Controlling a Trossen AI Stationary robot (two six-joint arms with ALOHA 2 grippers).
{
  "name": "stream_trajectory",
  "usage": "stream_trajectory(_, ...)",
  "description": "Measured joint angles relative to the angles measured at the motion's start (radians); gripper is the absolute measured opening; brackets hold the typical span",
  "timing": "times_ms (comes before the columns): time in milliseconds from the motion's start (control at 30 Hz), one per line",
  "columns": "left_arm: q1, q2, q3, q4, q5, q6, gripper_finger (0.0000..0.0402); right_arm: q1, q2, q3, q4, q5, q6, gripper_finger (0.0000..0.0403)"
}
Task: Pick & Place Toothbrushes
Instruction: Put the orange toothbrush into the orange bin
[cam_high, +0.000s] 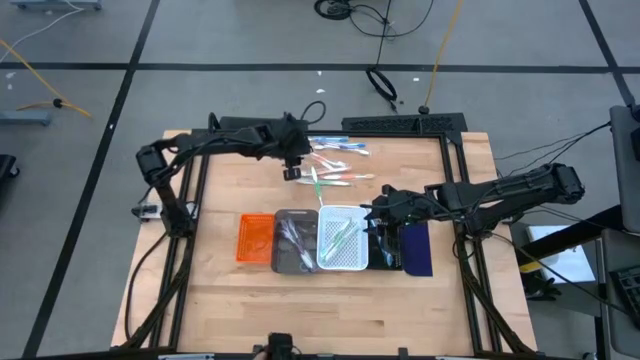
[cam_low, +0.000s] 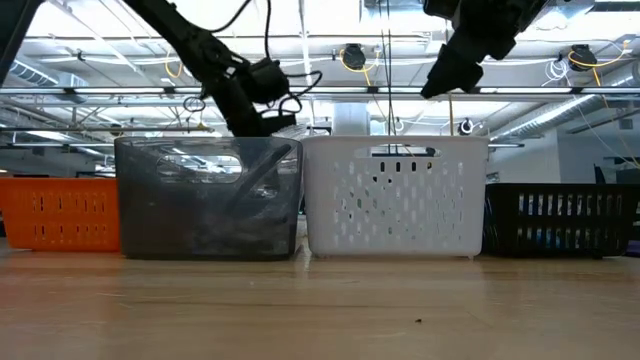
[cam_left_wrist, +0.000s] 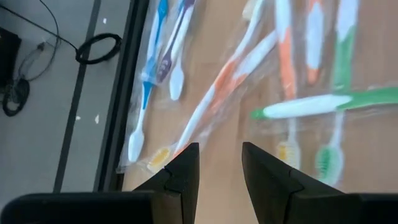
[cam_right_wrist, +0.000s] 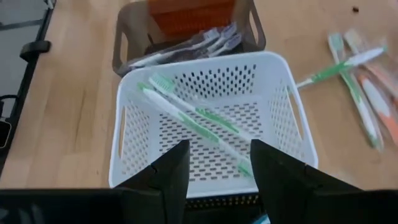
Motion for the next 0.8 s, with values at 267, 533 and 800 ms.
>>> stream_trajectory(267,0.058,0.055,0.0,0.026,0.103,0.013,0.0122,0.0,0.0,0.0,0.029,0.002,-0.015,0.0159)
stream_trajectory(533,0.09,0.094,0.0,0.063,0.096,0.037,0.0122,0.0,0.0,0.0,0.047,0.003,-0.038,0.0156)
stream_trajectory(800,0.11,0.142,-0.001,0.079,0.094,0.063,0.0122,0.0,0.0,0.0,0.07,0.003,-0.049,0.0155)
